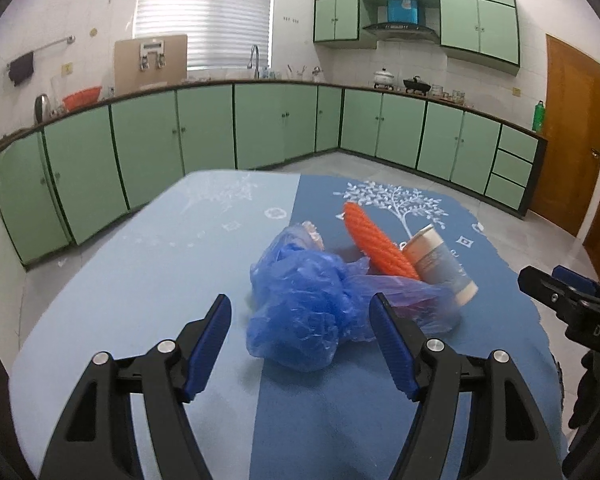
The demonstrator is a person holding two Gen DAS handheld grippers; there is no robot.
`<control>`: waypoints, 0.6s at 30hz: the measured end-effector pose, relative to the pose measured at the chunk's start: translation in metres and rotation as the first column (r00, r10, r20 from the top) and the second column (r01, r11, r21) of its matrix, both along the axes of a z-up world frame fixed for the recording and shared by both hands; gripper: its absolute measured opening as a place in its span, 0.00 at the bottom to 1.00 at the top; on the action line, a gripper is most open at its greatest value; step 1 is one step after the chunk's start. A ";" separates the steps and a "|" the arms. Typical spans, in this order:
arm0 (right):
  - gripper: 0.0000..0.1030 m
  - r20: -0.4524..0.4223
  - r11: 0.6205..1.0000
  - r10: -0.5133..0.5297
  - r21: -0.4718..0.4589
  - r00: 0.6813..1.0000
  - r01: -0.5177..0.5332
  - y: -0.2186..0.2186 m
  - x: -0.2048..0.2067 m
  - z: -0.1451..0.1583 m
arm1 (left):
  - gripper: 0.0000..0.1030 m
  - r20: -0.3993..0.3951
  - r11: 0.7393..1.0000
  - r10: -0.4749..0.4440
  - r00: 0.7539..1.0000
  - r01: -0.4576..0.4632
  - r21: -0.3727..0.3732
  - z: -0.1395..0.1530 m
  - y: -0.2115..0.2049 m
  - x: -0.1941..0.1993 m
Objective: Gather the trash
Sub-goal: 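Return to the table and grasp the blue plastic bag with the left gripper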
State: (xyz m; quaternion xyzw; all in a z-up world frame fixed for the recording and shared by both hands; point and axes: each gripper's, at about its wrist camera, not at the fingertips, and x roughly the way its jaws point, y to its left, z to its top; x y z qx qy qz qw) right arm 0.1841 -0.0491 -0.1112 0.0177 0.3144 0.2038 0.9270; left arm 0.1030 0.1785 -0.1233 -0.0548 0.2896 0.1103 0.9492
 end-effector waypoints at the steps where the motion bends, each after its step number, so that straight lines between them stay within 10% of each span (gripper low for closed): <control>1: 0.91 -0.005 1.000 0.000 -0.009 1.000 0.000 0.001 0.002 -0.001 | 0.68 -0.004 1.000 0.000 1.000 0.000 -0.003 -0.003 0.000 0.002; 12: 0.91 -0.033 0.998 0.052 -0.040 0.998 -0.053 0.013 0.028 -0.007 | 0.69 -0.079 0.999 -0.001 0.997 -0.003 -0.044 -0.024 0.010 0.041; 18: 0.91 -0.048 0.994 0.106 -0.027 0.993 -0.107 0.025 0.035 -0.006 | 0.38 -0.083 0.998 -0.009 0.996 0.004 -0.064 -0.029 0.012 0.050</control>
